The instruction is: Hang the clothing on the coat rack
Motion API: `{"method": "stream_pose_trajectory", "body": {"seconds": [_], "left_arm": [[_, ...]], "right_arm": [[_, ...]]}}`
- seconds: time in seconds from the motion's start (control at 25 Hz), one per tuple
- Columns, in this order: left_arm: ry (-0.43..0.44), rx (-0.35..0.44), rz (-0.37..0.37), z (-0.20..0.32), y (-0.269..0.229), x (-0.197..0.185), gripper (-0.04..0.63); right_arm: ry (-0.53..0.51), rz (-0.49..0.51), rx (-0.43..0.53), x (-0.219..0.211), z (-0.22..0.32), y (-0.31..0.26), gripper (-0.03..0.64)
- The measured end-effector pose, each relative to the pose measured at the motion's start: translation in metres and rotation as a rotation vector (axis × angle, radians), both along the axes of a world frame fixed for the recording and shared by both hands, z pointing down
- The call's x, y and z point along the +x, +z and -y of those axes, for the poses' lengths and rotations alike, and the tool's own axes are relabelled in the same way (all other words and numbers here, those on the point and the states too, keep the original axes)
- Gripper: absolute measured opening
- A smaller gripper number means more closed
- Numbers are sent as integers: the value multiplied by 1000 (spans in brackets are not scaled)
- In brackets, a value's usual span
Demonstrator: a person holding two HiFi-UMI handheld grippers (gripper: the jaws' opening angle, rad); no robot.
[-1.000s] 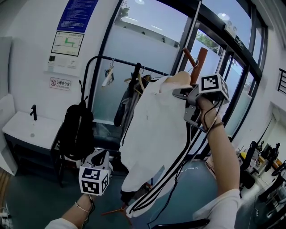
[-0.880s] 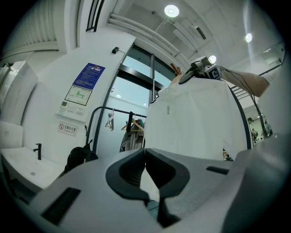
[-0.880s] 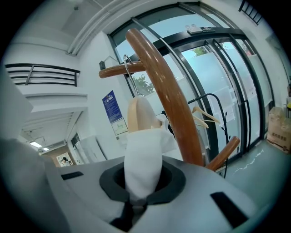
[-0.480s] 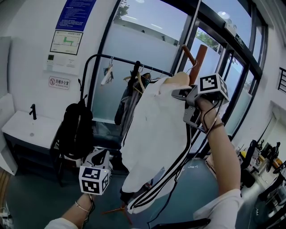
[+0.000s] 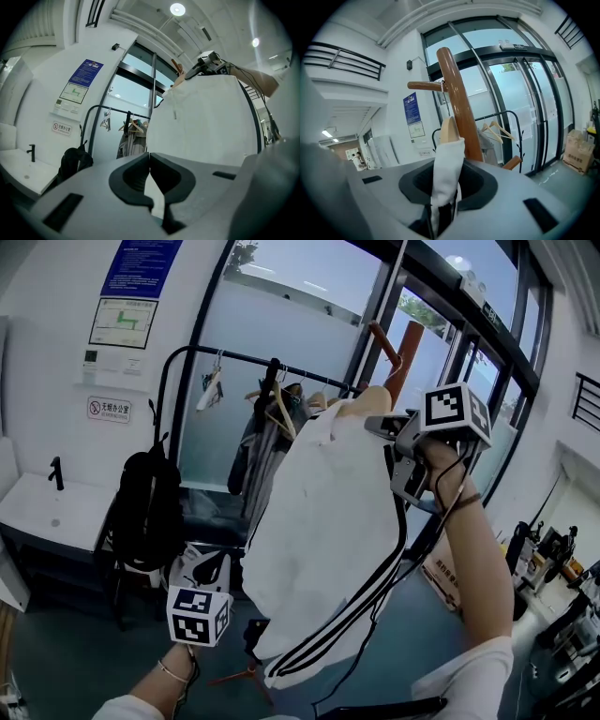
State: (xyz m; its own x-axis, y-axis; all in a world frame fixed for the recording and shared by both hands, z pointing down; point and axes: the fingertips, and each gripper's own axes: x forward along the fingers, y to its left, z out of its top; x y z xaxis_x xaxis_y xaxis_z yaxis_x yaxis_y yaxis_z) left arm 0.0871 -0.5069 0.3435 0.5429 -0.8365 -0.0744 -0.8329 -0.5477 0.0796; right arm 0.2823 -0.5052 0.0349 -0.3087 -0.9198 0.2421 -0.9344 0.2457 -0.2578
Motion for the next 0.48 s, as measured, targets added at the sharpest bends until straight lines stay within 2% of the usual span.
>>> {"method": "stream_pose_trajectory", "body": {"seconds": [0.48], "left_arm": [[56,-13,5,-10,8,17,9]], "right_arm": [[39,-67,85,9,-18,-2,137]]}}
